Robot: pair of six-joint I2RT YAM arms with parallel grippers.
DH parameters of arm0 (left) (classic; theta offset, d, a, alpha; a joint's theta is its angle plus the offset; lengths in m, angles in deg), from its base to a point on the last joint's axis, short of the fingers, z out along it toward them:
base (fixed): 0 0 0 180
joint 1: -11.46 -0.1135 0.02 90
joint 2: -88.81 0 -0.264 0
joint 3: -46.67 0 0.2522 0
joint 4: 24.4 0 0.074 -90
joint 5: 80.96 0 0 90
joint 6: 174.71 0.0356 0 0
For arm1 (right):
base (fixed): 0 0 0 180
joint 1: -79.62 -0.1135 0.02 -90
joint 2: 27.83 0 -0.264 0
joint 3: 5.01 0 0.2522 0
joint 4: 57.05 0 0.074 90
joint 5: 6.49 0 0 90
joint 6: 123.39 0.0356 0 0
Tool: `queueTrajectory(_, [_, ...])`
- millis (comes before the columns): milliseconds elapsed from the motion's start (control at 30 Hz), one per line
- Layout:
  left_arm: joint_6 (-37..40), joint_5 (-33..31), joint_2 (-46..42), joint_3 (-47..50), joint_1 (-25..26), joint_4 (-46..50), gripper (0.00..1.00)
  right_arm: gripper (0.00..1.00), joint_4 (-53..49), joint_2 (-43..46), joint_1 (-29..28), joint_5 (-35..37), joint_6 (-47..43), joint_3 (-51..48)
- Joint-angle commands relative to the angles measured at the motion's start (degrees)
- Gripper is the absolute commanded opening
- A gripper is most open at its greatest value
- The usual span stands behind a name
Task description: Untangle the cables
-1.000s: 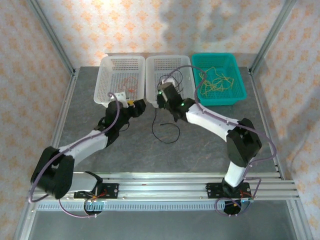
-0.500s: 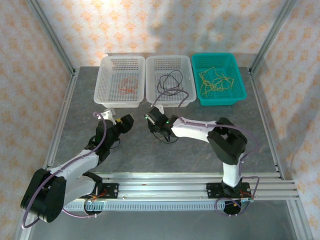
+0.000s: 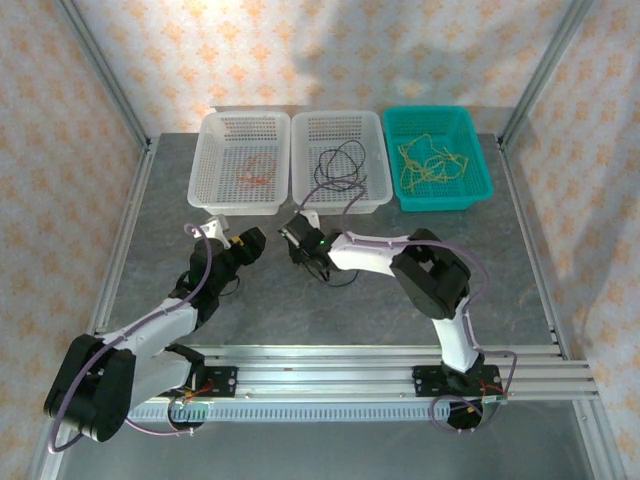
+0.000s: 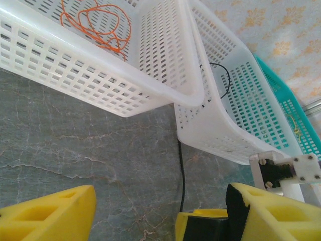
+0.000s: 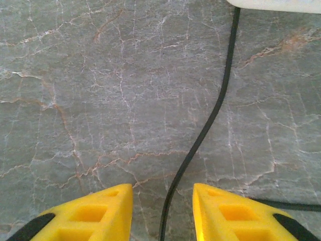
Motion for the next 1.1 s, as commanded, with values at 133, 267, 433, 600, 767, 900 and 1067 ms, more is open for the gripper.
queueTrajectory(133, [0.4, 0.8, 0.8, -0.5, -0.4, -2.8, 0.70, 0.35, -2.0, -2.9, 0.0, 2.0, 0.1, 2.5])
queueTrajectory(267, [0.9, 0.6, 0.8, -0.5, -0.4, -2.3, 0.70, 0.32, -2.6, -4.1, 0.0, 2.0, 0.2, 2.8])
queueTrajectory(433, [1.2, 0.2, 0.7, -0.5, -0.4, -2.0, 0.70, 0.25, -3.9, -5.5, 0.0, 1.1, 0.4, 3.0])
queueTrajectory(600, [1.8, 0.5, 0.7, -0.5, -0.4, -1.4, 0.70, 0.11, -4.4, -4.5, 0.1, 0.9, 0.8, 1.9])
queueTrajectory(767, [4.6, 0.2, 0.7, -1.9, 0.1, 1.9, 0.70, 0.01, -2.8, 0.8, -0.2, -0.5, 0.7, -2.3])
queueTrajectory(900, [6.9, -0.3, 0.7, -2.4, 2.8, 3.3, 0.70, 0.00, -0.8, 9.0, -0.8, -2.9, -0.1, -9.3])
queueTrajectory(1067, [6.9, -1.2, 0.1, -2.1, 6.7, 1.2, 0.70, 0.00, 1.7, 23.5, -1.1, -5.8, -2.8, -18.4])
